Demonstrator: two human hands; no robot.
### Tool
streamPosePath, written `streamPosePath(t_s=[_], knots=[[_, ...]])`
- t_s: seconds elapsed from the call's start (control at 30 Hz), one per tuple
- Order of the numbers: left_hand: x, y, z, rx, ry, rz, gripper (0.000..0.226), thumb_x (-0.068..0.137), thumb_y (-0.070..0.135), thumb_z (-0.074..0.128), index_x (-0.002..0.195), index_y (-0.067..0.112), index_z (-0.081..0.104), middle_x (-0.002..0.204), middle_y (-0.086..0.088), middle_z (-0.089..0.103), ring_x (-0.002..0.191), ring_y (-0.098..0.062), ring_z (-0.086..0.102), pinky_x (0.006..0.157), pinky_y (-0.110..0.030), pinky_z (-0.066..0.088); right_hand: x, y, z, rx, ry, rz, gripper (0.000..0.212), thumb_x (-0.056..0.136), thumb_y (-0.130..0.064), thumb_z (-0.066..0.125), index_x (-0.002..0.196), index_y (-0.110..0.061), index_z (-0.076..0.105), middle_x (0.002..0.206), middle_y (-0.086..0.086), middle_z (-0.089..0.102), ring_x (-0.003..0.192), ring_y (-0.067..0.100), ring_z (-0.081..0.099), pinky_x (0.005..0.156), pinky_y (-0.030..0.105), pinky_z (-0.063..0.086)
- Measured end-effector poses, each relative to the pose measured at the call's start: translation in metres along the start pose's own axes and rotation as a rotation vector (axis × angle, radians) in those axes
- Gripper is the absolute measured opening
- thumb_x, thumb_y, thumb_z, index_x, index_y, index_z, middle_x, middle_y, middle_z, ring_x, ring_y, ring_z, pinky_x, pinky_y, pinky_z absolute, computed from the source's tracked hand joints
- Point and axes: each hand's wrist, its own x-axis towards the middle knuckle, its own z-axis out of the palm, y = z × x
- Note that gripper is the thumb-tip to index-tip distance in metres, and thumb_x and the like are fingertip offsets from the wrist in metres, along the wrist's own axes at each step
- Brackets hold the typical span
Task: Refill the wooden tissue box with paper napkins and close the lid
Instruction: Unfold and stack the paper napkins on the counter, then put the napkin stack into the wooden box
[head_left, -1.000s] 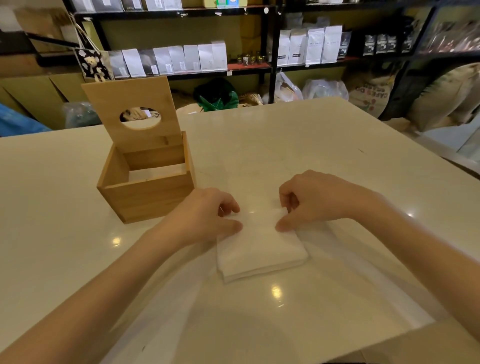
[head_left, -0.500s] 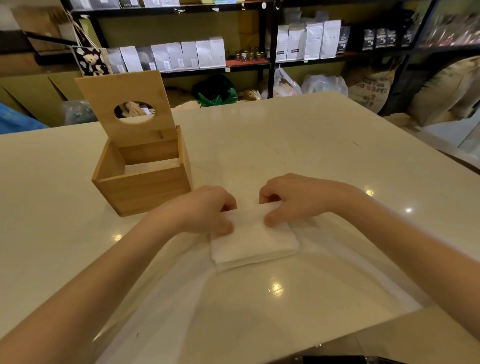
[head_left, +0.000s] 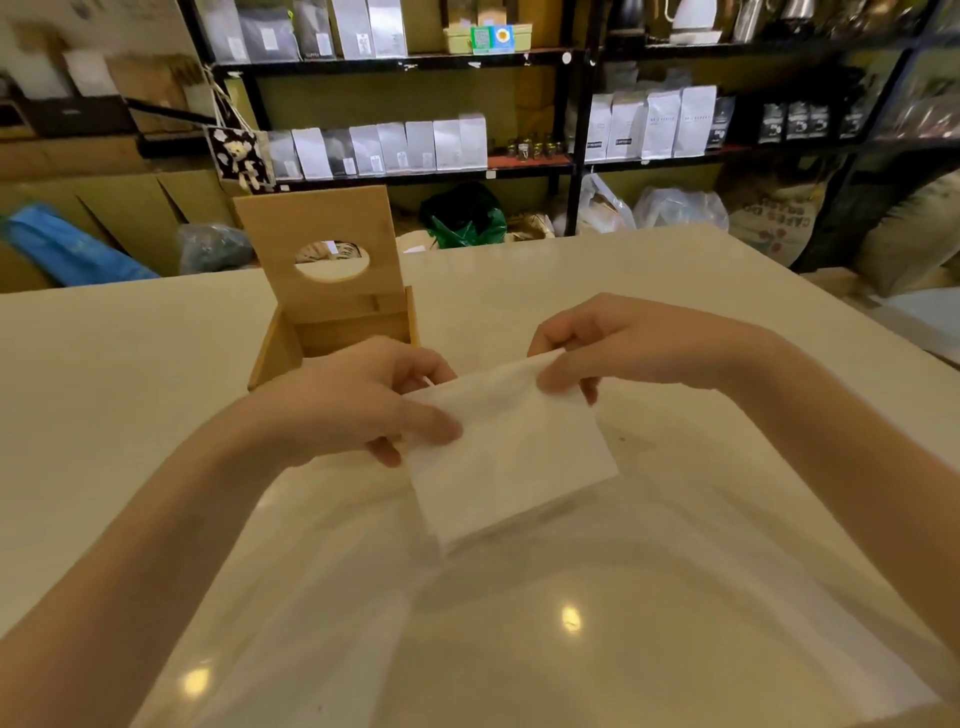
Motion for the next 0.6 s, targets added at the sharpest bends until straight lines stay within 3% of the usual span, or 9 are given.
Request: streamPosePath(t_s=[0.17, 0.37, 0.6], knots=[[-0.019, -0.004, -0.047, -0.159, 0.189, 0.004, 0.029, 0.058, 0.036, 0.064, 0.080, 0.020, 0.072, 0.069, 0.007, 0.074, 0.064, -0.007, 0.067, 0.060, -0.023, 0.052, 0.026, -0.027, -0.010, 0.153, 0.032, -0.074, 0.010, 0.086, -0.012, 0.058, 0.086, -0.011, 0.068, 0.081, 0.001, 0.069, 0.071, 0.010, 0.061, 0.058, 0.021, 0.049], [-0.016, -0.025, -0.091, -0.220, 0.347, -0.074, 0.007, 0.074, 0.018, 0.066, 0.079, 0.014, 0.070, 0.060, 0.005, 0.072, 0.050, -0.004, 0.065, 0.042, -0.013, 0.050, 0.077, -0.050, -0.006, 0.195, 0.049, -0.014, 0.008, 0.086, -0.015, 0.060, 0.085, -0.013, 0.068, 0.085, 0.003, 0.070, 0.069, 0.010, 0.064, 0.057, 0.021, 0.049], [0.010, -0.044, -0.108, -0.058, 0.463, -0.139, 0.007, 0.083, 0.019, 0.064, 0.086, 0.014, 0.068, 0.076, 0.001, 0.066, 0.068, -0.010, 0.062, 0.055, -0.018, 0.048, 0.124, -0.059, 0.003, 0.072, 0.084, 0.050, 0.009, 0.085, -0.015, 0.060, 0.080, -0.014, 0.067, 0.078, 0.001, 0.071, 0.064, 0.007, 0.065, 0.060, 0.021, 0.048]])
